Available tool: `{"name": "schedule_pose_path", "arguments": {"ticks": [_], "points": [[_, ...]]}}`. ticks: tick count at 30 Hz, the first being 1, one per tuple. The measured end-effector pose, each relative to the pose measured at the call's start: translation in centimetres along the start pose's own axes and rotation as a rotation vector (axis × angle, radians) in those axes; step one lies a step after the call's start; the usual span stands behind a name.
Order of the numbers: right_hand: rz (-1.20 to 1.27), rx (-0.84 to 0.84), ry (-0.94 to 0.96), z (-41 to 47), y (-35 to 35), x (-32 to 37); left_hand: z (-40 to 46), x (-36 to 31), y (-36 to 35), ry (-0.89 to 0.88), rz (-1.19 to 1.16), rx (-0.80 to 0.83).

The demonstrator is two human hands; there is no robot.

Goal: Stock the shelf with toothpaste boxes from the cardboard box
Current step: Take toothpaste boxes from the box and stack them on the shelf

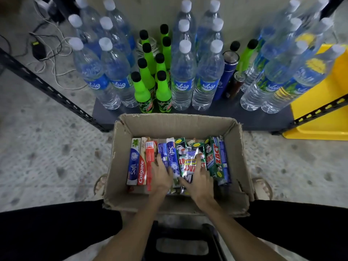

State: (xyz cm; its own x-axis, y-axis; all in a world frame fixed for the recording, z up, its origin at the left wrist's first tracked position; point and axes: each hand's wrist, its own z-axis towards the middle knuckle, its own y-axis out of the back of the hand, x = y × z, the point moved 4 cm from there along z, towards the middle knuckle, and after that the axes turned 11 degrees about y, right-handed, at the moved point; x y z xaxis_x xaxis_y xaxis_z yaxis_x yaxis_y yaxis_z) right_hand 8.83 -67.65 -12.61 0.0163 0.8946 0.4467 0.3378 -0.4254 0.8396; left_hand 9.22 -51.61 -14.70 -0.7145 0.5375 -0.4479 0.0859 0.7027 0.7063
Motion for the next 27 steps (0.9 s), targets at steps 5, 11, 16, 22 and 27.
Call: {"name": "schedule_pose_path", "arguments": {"ticks": [5,11,16,22,27], "points": [[0.043,-0.038,0.015,0.2,-0.4,0.8,0.1,-0.1,-2.0,0.091,-0.094,-0.094],[0.197,-0.081,0.072,0.2,1.3,-0.6,0.0,0.6,-2.4,0.065,-0.234,-0.12],[0.328,-0.126,0.069,-0.2,3.0,-2.2,0.9,2.0,-2.7,0.063,-0.313,-0.057],[0.342,-0.133,0.112,-0.2,3.1,-3.1,1.2,0.9,-1.4,-0.069,-0.063,0.044],[0.368,-0.139,0.111,-0.2,3.0,-3.2,1.1,1.1,-1.2,-0.045,-0.028,0.068]]}}
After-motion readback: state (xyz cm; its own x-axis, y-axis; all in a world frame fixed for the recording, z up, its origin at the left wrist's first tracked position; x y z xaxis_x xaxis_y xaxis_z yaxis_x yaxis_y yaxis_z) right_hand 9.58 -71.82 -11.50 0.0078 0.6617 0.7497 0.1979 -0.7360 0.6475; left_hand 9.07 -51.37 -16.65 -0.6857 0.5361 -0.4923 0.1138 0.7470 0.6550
